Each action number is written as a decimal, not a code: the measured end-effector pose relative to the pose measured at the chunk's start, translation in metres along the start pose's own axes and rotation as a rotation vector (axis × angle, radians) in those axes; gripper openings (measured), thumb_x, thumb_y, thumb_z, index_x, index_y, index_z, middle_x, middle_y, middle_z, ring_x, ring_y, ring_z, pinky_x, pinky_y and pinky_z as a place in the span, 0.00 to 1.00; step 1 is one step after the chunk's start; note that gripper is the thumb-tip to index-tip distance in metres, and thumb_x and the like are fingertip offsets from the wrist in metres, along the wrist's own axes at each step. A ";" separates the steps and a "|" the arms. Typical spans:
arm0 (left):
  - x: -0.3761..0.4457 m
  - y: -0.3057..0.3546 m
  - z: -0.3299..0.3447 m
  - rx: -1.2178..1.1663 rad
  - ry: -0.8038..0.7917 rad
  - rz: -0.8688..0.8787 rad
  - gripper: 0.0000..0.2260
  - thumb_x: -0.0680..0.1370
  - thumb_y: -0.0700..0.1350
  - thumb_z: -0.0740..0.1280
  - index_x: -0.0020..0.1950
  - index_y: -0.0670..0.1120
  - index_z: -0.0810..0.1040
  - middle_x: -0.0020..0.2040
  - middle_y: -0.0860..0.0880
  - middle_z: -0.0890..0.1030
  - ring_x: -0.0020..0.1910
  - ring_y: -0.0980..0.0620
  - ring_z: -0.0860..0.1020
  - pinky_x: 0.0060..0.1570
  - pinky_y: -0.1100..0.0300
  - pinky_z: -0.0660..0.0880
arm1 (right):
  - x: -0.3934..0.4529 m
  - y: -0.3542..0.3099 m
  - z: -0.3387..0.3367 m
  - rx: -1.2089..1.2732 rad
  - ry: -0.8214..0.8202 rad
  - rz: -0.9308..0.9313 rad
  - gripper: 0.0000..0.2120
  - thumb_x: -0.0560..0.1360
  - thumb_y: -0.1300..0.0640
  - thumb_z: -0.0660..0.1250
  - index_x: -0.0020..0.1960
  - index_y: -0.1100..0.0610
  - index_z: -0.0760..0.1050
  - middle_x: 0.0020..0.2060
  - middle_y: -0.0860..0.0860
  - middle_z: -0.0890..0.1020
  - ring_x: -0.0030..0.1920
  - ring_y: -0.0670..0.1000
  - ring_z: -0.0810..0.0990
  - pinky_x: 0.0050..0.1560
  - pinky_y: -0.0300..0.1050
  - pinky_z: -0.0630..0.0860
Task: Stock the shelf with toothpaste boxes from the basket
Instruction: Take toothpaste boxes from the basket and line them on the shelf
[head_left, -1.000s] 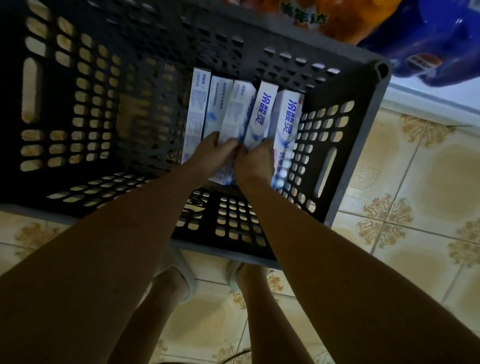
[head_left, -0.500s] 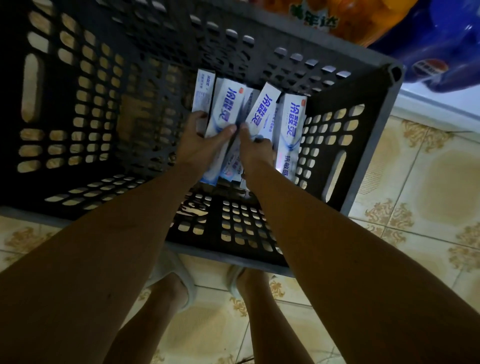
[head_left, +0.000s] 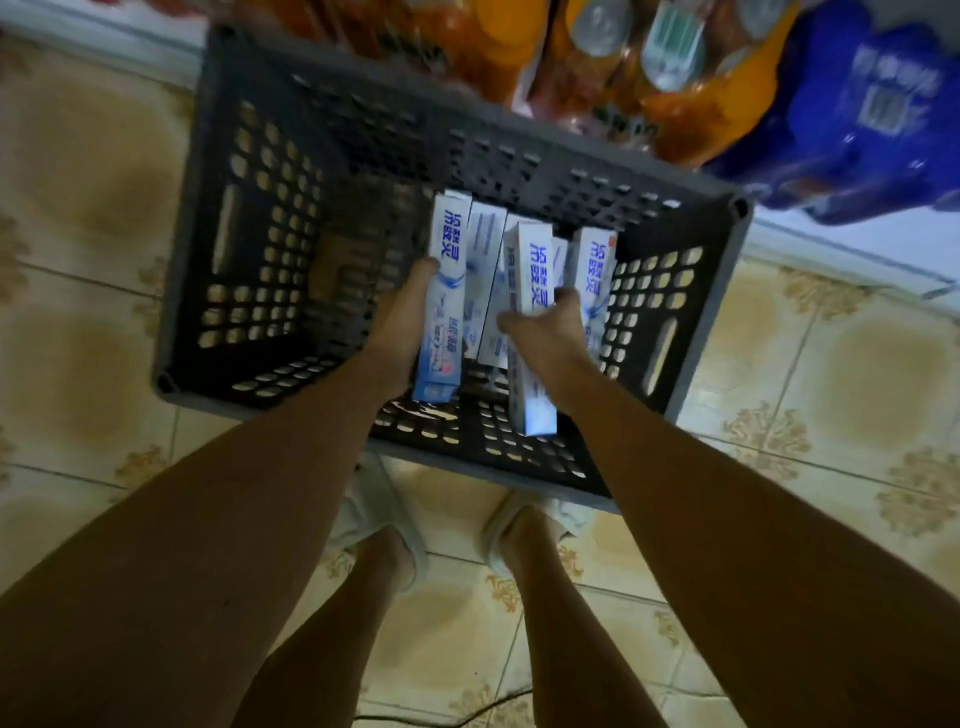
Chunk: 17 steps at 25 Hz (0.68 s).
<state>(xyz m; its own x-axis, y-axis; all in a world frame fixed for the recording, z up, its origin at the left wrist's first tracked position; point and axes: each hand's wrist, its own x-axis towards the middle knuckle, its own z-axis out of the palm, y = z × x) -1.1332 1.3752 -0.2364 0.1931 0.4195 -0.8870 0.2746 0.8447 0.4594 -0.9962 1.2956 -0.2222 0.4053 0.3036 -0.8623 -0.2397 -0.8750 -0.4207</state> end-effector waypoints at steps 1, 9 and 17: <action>-0.018 0.009 -0.002 -0.010 -0.008 0.000 0.30 0.67 0.65 0.71 0.63 0.47 0.80 0.55 0.42 0.84 0.51 0.43 0.83 0.52 0.47 0.79 | -0.021 -0.007 -0.003 0.016 -0.027 0.003 0.28 0.72 0.58 0.72 0.68 0.60 0.66 0.48 0.57 0.82 0.36 0.50 0.81 0.30 0.40 0.78; -0.212 0.123 -0.029 -0.086 -0.154 0.066 0.09 0.78 0.53 0.69 0.54 0.49 0.81 0.49 0.50 0.86 0.53 0.47 0.82 0.55 0.51 0.77 | -0.230 -0.116 -0.051 0.100 -0.352 -0.083 0.12 0.73 0.48 0.74 0.54 0.51 0.80 0.49 0.51 0.86 0.50 0.53 0.84 0.51 0.51 0.79; -0.415 0.237 -0.084 -0.135 -0.242 0.232 0.19 0.77 0.41 0.69 0.67 0.42 0.72 0.61 0.42 0.81 0.60 0.44 0.80 0.55 0.52 0.79 | -0.438 -0.217 -0.079 -0.164 -0.335 -0.359 0.35 0.64 0.45 0.79 0.67 0.49 0.71 0.59 0.48 0.81 0.57 0.52 0.80 0.58 0.54 0.75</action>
<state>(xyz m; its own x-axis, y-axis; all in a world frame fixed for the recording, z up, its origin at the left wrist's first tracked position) -1.2270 1.4287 0.2366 0.4572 0.5281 -0.7155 0.0735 0.7794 0.6222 -1.0518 1.3221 0.2691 0.1255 0.6765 -0.7257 0.0152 -0.7327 -0.6804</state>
